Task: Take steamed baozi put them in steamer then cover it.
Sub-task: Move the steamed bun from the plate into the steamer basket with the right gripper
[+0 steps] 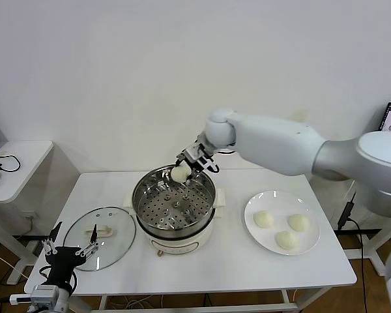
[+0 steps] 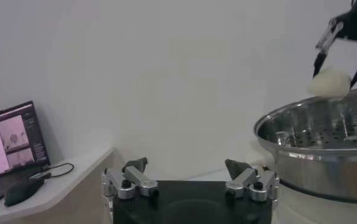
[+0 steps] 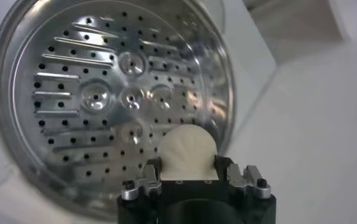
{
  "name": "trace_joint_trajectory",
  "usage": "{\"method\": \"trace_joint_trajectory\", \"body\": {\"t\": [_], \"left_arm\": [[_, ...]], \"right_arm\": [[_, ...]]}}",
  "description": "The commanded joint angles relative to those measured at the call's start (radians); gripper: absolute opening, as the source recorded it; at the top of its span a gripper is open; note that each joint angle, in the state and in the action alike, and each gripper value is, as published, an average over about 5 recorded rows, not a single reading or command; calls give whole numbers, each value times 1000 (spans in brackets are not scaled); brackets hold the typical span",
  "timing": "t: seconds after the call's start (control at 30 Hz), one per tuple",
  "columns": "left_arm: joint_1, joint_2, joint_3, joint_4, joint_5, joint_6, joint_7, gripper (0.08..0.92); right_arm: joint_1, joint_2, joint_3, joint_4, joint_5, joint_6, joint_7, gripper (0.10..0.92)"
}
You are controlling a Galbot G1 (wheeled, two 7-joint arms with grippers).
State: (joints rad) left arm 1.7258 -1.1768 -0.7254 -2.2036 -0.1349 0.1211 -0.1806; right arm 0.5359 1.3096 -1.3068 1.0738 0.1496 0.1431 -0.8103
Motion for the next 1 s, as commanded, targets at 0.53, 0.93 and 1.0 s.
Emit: {"method": "trace_joint_trajectory", "body": {"t": [0.53,0.93,1.0], "left_arm": [[-7,-7,3,-1,-6,2,1,823],[-8,-12,10,-4,-6,4,1,823],[-9,-12,11,-6,-6,4,2,823]], "right_arm": [[-120,144,-6,-191,-414,325,111,560],[-135,170,6,-257,-488,370,121,572],[-135,172,7,-268,-494,373,120,588]]}}
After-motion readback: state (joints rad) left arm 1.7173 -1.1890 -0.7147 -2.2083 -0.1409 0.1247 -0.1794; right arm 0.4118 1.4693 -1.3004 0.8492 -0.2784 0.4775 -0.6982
